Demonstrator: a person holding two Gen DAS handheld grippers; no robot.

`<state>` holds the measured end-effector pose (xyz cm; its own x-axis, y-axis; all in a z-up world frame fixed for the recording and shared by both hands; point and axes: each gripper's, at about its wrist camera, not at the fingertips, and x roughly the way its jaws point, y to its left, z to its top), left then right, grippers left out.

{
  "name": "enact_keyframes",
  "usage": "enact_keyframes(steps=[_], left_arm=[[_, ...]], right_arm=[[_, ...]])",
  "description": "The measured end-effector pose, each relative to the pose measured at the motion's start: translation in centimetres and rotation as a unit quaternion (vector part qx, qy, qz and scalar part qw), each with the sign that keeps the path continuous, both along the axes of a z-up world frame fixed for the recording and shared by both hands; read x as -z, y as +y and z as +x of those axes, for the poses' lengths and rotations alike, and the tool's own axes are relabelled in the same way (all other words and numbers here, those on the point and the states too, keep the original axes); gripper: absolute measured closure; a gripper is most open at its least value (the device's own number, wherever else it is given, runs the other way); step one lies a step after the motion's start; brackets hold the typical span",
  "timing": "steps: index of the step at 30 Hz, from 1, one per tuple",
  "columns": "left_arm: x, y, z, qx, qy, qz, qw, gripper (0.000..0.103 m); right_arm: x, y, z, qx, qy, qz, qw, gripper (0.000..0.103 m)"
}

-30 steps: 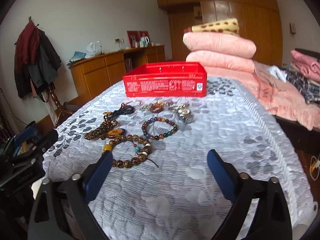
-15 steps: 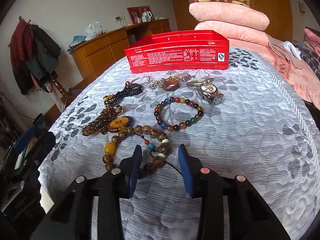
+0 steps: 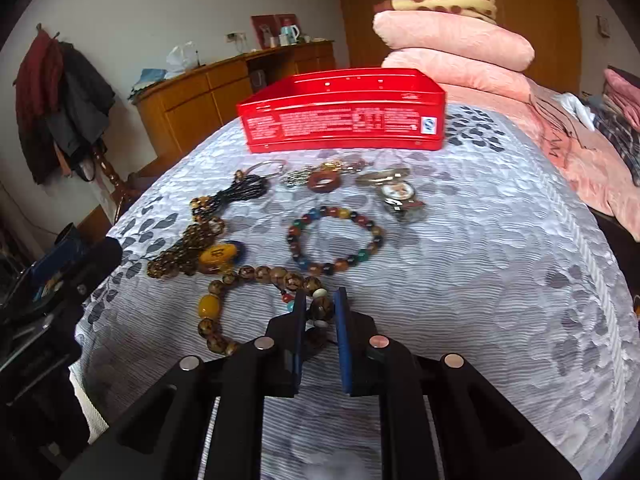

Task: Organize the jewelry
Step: 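Grasp brown bead strand with left tool while right tool grasps wooden bead bracelet, then carry both bead strands into the red tin and open both tools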

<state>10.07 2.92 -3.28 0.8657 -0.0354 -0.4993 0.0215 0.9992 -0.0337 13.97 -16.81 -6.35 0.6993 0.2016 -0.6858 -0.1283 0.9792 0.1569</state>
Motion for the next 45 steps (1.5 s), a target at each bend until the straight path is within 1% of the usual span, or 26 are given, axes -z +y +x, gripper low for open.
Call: enact_keyframes(steps=[5,7,8,9,11,13,15,16,17,20,22,23,25,27,31,35,37,38,41,45], left_arm=[[0.8,-1.6,2.1,0.012,0.028,-0.001,0.9995,0.006],[1.0,-2.0,2.9,0.014,0.039,-0.002,0.9991,0.014],[1.1,-2.1,3.3,0.017,0.047,-0.004,0.9988,0.026],[1.3,-2.3,3.8,0.021,0.059,-0.008,0.9980,0.033],[1.6,-2.5,4.5,0.026,0.080,-0.017,0.9963,0.035],[1.9,-2.5,4.8,0.030,0.090,-0.023,0.9952,0.035],[2.4,-2.7,5.5,0.036,0.112,-0.030,0.9925,0.036],[2.6,-2.8,5.7,0.038,0.120,-0.031,0.9916,0.038],[2.8,-2.8,5.9,0.041,0.128,-0.032,0.9903,0.043],[3.0,-2.7,6.1,0.044,0.134,-0.047,0.9889,0.048],[3.0,-2.9,6.0,0.044,0.131,-0.049,0.9892,0.062],[3.2,-3.1,6.1,0.046,0.135,-0.047,0.9886,0.072],[3.1,-3.4,6.0,0.049,0.132,-0.038,0.9893,0.073],[3.1,-3.7,6.0,0.054,0.133,-0.037,0.9889,0.073],[3.2,-3.8,6.3,0.051,0.141,-0.042,0.9878,0.070],[3.3,-3.9,6.2,0.050,0.137,-0.040,0.9884,0.073],[3.2,-3.7,6.1,0.054,0.135,-0.050,0.9881,0.078],[3.0,-3.4,6.0,0.057,0.135,-0.063,0.9872,0.080],[2.4,-2.9,5.6,0.065,0.133,-0.086,0.9853,0.081],[0.8,-2.8,5.0,0.072,0.112,-0.096,0.9865,0.081]], right_arm=[[-0.7,-2.4,-0.4,0.022,-0.004,0.006,1.000,0.089],[-0.7,-3.2,-0.3,0.028,-0.003,0.008,1.000,0.089],[-0.6,-3.5,-0.2,0.030,-0.002,0.011,0.999,0.089],[-0.4,-4.0,0.0,0.031,0.001,0.018,0.999,0.089],[-0.2,-4.3,0.3,0.031,0.005,0.025,0.999,0.089],[0.0,-4.4,0.7,0.028,0.006,0.028,0.999,0.090],[0.2,-4.3,0.8,0.025,0.007,0.029,0.999,0.090],[0.2,-4.3,0.9,0.024,0.008,0.030,0.999,0.090],[0.2,-4.3,1.0,0.023,0.008,0.030,0.999,0.090],[0.4,-4.4,1.2,0.023,0.013,0.035,0.999,0.090],[0.5,-4.5,1.2,0.020,0.015,0.035,0.999,0.090],[0.5,-4.4,1.2,0.019,0.015,0.031,0.999,0.089],[0.6,-4.4,1.1,0.020,0.017,0.027,0.999,0.085],[0.8,-4.3,1.2,0.018,0.017,0.026,0.999,0.085],[0.9,-4.0,1.2,0.020,0.013,0.017,1.000,0.086],[0.8,-3.9,1.1,0.018,0.011,0.012,1.000,0.089],[0.5,-4.0,0.9,0.017,0.014,0.021,1.000,0.089],[0.3,-4.0,0.9,0.013,0.015,0.025,0.999,0.089],[-0.7,-3.9,0.7,0.003,0.009,0.030,1.000,0.089],[-2.8,-3.9,0.8,-0.008,-0.009,0.032,0.999,0.089]])
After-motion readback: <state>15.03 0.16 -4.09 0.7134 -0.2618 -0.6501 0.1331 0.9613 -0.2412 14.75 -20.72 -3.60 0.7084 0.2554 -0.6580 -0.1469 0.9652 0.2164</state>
